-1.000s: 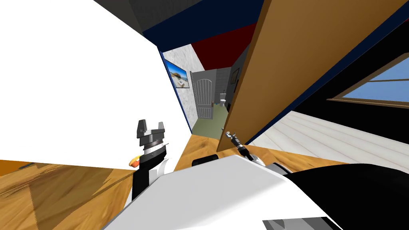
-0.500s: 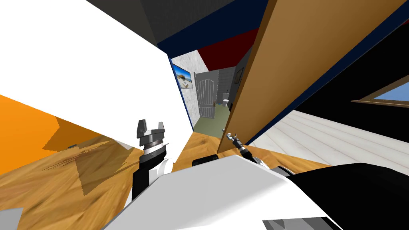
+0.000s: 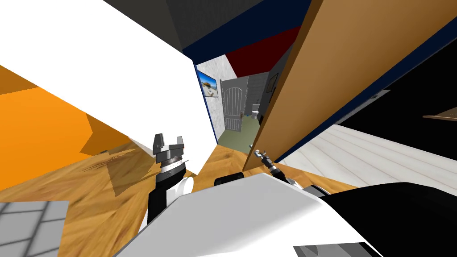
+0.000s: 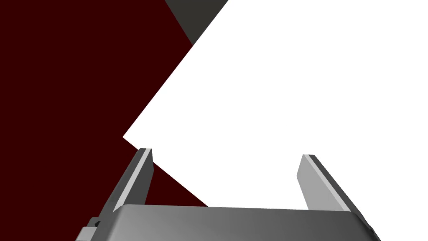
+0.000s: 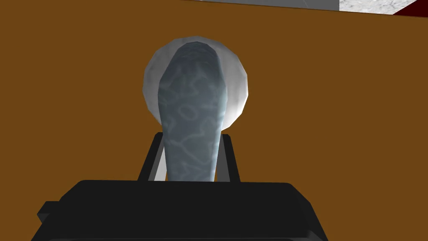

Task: Pull the door open

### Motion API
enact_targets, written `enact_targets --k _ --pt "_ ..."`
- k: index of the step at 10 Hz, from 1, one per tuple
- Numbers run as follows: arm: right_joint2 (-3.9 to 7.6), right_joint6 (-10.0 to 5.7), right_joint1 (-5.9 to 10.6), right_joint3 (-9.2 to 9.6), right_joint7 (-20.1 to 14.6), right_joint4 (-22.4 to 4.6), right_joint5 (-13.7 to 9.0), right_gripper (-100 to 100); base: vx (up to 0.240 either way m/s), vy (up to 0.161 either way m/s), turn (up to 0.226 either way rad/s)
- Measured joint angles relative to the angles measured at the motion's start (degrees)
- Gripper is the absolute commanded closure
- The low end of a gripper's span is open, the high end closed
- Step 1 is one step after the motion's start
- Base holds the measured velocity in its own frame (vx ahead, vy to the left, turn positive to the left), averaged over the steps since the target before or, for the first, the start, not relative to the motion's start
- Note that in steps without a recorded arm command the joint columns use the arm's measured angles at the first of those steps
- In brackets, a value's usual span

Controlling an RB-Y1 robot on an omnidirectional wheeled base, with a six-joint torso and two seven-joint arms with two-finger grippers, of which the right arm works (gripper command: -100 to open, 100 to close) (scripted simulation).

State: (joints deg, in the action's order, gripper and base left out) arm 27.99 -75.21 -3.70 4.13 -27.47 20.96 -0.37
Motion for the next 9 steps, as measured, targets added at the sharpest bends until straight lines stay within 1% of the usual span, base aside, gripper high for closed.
enact_targets --k 1,2,3,4,5,6,8,9 --pt "-0.02 -0.79 0.06 0.16 -0.1 -0.6 0.1 100 -0.056 -0.019 -0.022" --pt "0.02 -0.31 -0.97 0.23 -0.1 0.7 0.2 100 -0.023 -0.004 -0.014" --pt "-0.03 -0.06 -1.21 0.30 -0.1 0.9 0.2 100 -0.099 -0.047 0.199" --pt "-0.02 -0.18 -2.15 -0.05 0.0 1.5 0.1 100 -0.167 -0.097 0.285" --pt "-0.05 -0.08 -3.87 -0.52 0.1 3.4 0.0 100 -0.171 -0.093 0.321" --pt "-0.14 -1.18 -4.23 -0.88 0.1 2.5 0.0 100 -0.149 -0.055 0.229" --pt "-0.24 -2.17 -6.10 -1.43 0.2 3.3 -0.1 100 -0.119 -0.054 0.126" --pt "-0.44 -2.03 -7.70 -1.74 0.4 4.8 -0.1 100 -0.146 -0.045 0.293"
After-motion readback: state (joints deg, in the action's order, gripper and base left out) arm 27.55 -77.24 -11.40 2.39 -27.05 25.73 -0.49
